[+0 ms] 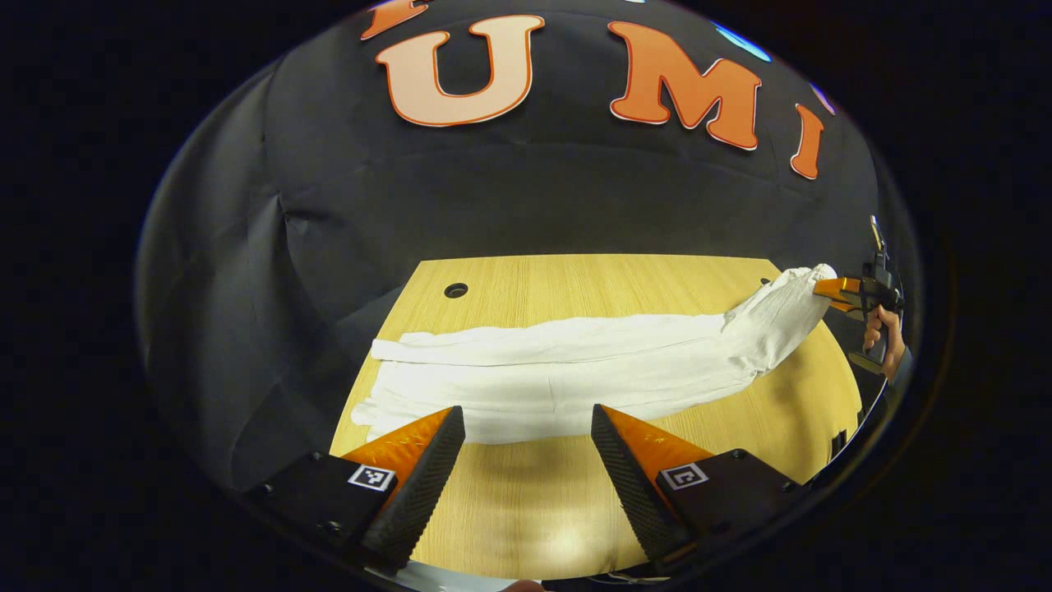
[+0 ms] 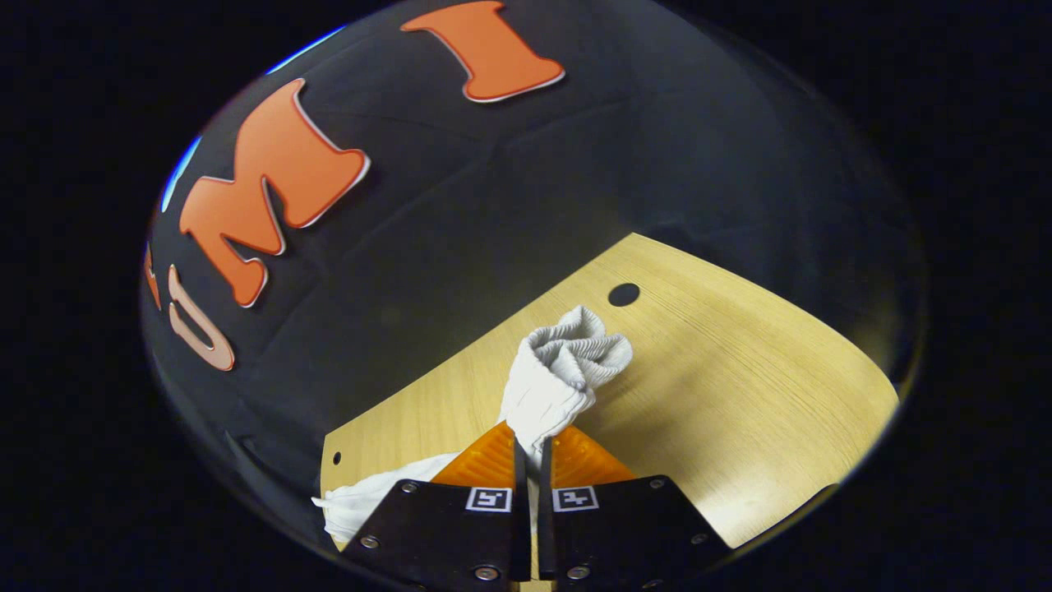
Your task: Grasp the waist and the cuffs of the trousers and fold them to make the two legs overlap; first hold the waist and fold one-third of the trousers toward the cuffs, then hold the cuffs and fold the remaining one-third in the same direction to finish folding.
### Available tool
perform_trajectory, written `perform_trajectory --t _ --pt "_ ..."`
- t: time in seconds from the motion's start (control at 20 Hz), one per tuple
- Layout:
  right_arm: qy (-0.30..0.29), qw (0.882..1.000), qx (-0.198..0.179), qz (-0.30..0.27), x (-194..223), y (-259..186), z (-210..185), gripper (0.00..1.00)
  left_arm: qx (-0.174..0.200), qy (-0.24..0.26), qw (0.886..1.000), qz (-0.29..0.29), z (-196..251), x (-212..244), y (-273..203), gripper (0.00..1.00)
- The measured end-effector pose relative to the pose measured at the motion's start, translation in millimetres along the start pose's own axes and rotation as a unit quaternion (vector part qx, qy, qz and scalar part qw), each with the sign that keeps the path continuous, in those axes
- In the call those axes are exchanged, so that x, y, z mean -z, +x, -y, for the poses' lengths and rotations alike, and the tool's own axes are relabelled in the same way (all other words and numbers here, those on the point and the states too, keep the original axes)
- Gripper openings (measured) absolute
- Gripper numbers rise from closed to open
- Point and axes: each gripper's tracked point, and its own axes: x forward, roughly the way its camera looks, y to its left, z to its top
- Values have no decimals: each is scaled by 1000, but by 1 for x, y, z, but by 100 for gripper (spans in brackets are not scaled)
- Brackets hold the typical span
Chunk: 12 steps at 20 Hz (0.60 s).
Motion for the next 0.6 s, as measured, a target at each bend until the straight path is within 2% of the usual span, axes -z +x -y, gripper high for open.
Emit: perform_trajectory --t 0.2,0.45,0.6 --pt "-48 999 -19 4 1 -7 -38 4 5 -18 1000 2 -13 6 2 100" --pt "-79 996 -46 -12 25 -9 -88 4 -5 -49 999 -10 -27 19 15 100" --pt "-107 992 -62 -19 45 -3 -135 4 -1 -59 998 -6 -35 23 15 100"
